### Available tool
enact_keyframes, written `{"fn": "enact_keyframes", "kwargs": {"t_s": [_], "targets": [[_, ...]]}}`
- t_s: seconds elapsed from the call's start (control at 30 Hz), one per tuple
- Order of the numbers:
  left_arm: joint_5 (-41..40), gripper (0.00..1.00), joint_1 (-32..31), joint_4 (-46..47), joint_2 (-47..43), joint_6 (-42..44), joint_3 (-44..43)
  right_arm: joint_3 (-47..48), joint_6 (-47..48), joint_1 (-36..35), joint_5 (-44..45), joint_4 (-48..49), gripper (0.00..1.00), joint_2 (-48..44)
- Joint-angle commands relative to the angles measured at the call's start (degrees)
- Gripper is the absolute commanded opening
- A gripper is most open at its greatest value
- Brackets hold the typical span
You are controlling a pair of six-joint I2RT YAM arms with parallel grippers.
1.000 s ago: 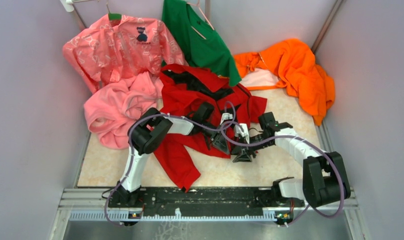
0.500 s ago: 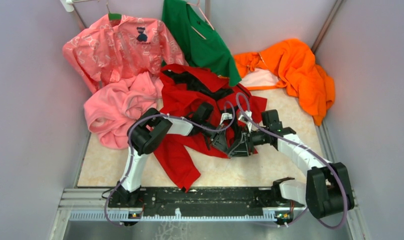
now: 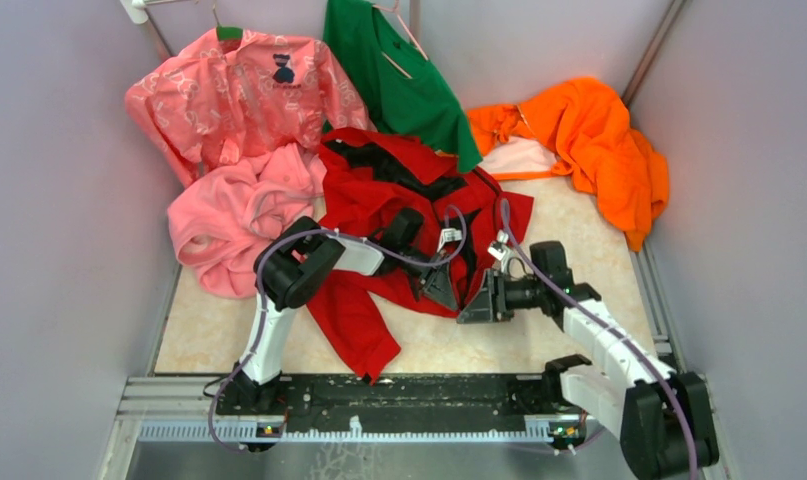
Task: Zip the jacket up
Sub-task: Zip the zipper on the jacket.
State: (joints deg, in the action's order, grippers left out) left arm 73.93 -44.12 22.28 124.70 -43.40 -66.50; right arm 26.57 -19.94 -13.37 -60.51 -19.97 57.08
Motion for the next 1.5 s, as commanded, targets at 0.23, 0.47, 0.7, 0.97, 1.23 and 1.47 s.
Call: {"fn": "enact_keyframes", "kwargs": {"t_s": [0.23, 0.47, 0.7, 0.97, 1.23, 1.47], "targets": [[1.50, 0.00, -0.35, 8.22, -2.63, -4.66, 2.16, -10.06, -14.42, -0.35, 12.63, 10.19, 0.50, -5.37], [2.38, 0.00, -0.44, 10.77, -2.93, -6.54, 3.19, -14.02, -19.66, -0.54, 15.76, 31.59, 0.48, -2.96], [3.36, 0.00, -0.83, 16.60, -2.30, -10.89, 3.75, -15.25, -20.22, -1.30, 18.06, 33.82, 0.47, -2.47], [3.88, 0.00, -1.21, 22.53, -1.50, -15.91, 3.81, -15.65, -22.87, -2.19, 18.29, 37.41, 0.39, -2.13], [3.66, 0.00, -1.07, 23.88, -0.45, -16.76, 3.84, -14.87, -25.16, -2.21, 15.46, 37.90, 0.23, -3.08], [3.08, 0.00, -0.58, 20.95, -0.18, -14.31, 3.79, -13.83, -25.52, -0.85, 14.10, 33.75, 0.24, -3.59]]}}
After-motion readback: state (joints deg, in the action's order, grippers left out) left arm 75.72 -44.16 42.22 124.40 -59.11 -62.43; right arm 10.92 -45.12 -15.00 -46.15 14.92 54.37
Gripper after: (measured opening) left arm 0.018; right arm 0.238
